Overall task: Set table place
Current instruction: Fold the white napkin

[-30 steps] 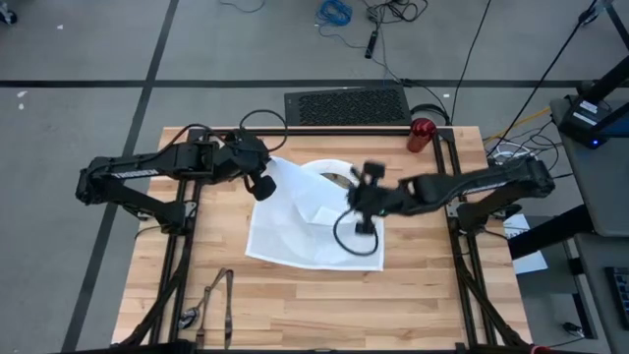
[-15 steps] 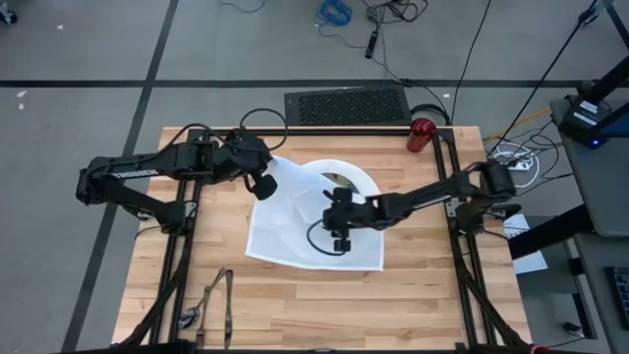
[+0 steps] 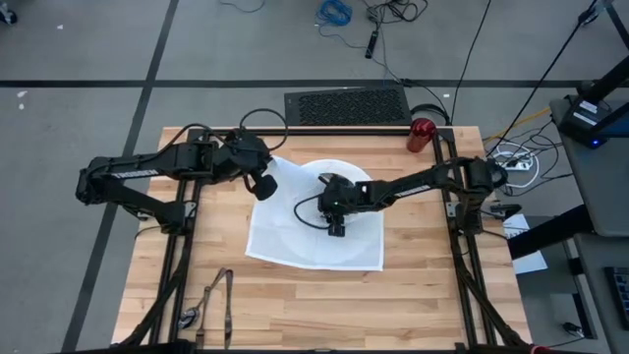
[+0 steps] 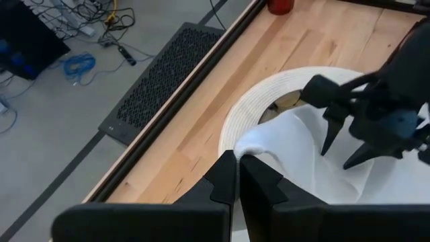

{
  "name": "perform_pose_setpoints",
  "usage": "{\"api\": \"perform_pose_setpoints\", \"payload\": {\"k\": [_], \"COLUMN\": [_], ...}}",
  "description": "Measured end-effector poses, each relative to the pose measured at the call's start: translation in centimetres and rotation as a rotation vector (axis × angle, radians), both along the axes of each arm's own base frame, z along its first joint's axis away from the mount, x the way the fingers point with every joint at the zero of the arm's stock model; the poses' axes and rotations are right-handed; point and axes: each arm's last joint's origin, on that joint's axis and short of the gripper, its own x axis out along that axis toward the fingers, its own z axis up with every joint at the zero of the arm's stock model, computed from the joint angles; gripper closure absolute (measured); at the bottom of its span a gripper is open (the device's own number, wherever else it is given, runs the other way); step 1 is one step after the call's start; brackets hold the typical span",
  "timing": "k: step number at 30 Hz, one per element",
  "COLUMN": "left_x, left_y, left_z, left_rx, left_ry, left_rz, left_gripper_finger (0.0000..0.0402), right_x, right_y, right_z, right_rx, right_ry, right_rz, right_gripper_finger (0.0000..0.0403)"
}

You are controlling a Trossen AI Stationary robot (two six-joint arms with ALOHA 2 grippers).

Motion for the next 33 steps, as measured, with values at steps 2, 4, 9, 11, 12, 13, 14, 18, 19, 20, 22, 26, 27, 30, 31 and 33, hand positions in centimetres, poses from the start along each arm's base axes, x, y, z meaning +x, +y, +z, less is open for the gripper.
{"api": "perform_pose_setpoints", "payload": {"k": [2, 4, 9, 11, 12, 13, 14, 18, 19, 20, 22, 26, 27, 30, 31, 33], "left_x": [0.0, 0.0, 0.0, 0.0, 0.0, 0.0, 0.0, 0.0, 0.0, 0.0, 0.0, 0.0, 0.0, 0.0, 0.0, 0.0], "left_y": [0.0, 0.0, 0.0, 0.0, 0.0, 0.0, 0.0, 0.0, 0.0, 0.0, 0.0, 0.0, 0.0, 0.0, 0.0, 0.0], "left_z": [0.0, 0.0, 0.0, 0.0, 0.0, 0.0, 0.0, 0.0, 0.0, 0.0, 0.0, 0.0, 0.0, 0.0, 0.0, 0.0], "left_rx": [0.000, 0.000, 0.000, 0.000, 0.000, 0.000, 0.000, 0.000, 0.000, 0.000, 0.000, 0.000, 0.000, 0.000, 0.000, 0.000], "left_ry": [0.000, 0.000, 0.003, 0.004, 0.004, 0.004, 0.003, 0.001, 0.001, 0.001, 0.001, 0.001, 0.001, 0.001, 0.001, 0.002], "left_rz": [0.000, 0.000, -0.001, -0.001, -0.001, -0.001, -0.001, -0.001, -0.001, -0.001, -0.002, -0.002, -0.002, -0.002, -0.002, -0.002], "left_gripper_finger": [0.0402, 0.0402, 0.0402, 0.0402, 0.0402, 0.0402, 0.0402, 0.0402, 0.0402, 0.0402, 0.0402, 0.0402, 0.0402, 0.0402, 0.0402, 0.0402], "right_x": [0.1, 0.2, 0.0, -0.2, -0.2, -0.2, -0.2, -0.2, -0.2, -0.1, 0.0, 0.2, 0.3, 0.3, 0.4, 0.6], "right_y": [0.0, -0.1, 0.2, 0.1, 0.1, -0.1, -0.2, -0.8, -0.8, -0.8, -0.8, -0.5, -0.4, 0.1, 0.4, 0.8], "right_z": [-0.4, -0.7, -0.1, 0.6, 1.0, 1.2, 1.3, 0.3, -0.1, -0.3, -0.8, -1.0, -1.0, -0.5, -0.2, 0.6], "right_rx": [-0.003, -0.012, -0.068, -0.090, -0.096, -0.095, -0.087, -0.039, -0.038, -0.036, -0.036, -0.034, -0.042, -0.059, -0.062, -0.077], "right_ry": [0.007, 0.008, 0.013, -0.007, -0.021, -0.029, -0.034, -0.005, 0.008, 0.010, 0.014, 0.005, 0.004, -0.004, -0.009, -0.036], "right_rz": [-0.003, -0.018, -0.057, -0.073, -0.079, -0.087, -0.094, -0.102, -0.102, -0.100, -0.098, -0.086, -0.075, -0.041, -0.023, 0.007], "right_gripper_finger": [0.0245, 0.0245, 0.0245, 0.0245, 0.0245, 0.0245, 0.0245, 0.0245, 0.0245, 0.0245, 0.0245, 0.0245, 0.0245, 0.0245, 0.0246, 0.0248]}}
